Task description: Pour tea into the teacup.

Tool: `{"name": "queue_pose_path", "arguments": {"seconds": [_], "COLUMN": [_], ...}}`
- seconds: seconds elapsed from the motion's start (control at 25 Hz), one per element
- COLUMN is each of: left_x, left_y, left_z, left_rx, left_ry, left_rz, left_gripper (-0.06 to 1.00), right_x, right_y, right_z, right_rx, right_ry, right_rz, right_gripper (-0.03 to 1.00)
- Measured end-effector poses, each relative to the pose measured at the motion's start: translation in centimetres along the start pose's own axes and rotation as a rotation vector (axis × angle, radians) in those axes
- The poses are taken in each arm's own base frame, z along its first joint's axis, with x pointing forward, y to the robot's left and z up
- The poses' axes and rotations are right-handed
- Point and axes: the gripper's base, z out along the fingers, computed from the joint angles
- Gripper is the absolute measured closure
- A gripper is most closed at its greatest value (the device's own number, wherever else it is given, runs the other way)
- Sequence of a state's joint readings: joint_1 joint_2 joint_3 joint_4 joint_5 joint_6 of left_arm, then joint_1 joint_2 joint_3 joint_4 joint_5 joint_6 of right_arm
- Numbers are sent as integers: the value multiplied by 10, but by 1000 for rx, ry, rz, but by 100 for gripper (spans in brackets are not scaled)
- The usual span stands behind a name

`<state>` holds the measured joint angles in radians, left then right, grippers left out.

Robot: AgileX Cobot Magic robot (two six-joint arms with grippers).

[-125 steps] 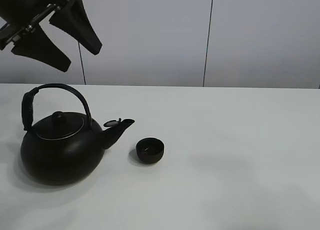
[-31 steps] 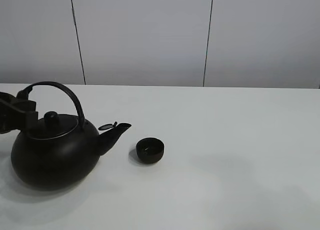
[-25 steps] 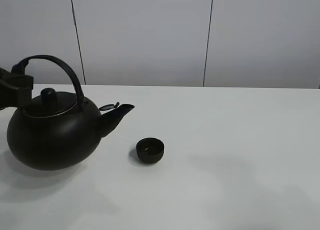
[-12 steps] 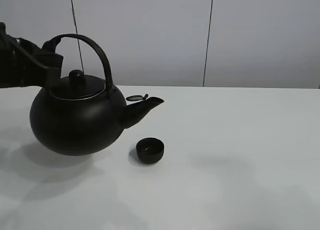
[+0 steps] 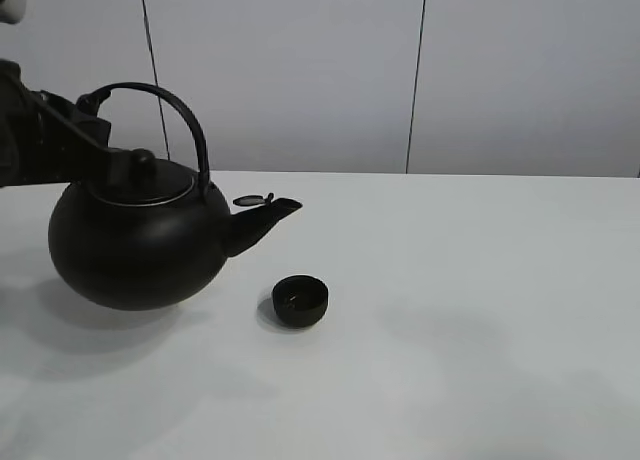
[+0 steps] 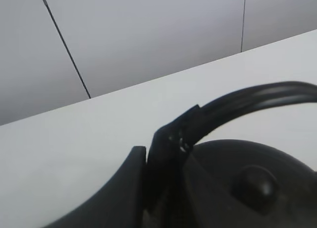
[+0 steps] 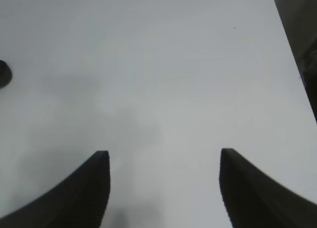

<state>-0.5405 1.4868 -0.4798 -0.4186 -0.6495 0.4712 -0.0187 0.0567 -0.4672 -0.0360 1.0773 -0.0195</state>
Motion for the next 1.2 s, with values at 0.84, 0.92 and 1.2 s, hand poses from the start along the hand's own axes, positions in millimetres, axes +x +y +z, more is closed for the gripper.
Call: {"name": "queue_pose_path", "arguments": {"seconds": [0.84, 0.92, 1.2], "left_x": [15, 15, 14], "left_y": [-3, -2, -3], "left_z": [22, 22, 22], "left_rx": [-45, -49, -40], "left_ry": [40, 42, 37], "left_rz": [67, 67, 86], "left_gripper": [82, 82, 82], "right_x": [0, 0, 0], "right_y": [0, 0, 0], "right_z": [0, 0, 0], "right_rx": [0, 0, 0], "right_ry": [0, 0, 0], "right_rz": [0, 0, 0], "right_gripper": [53, 53, 53]}}
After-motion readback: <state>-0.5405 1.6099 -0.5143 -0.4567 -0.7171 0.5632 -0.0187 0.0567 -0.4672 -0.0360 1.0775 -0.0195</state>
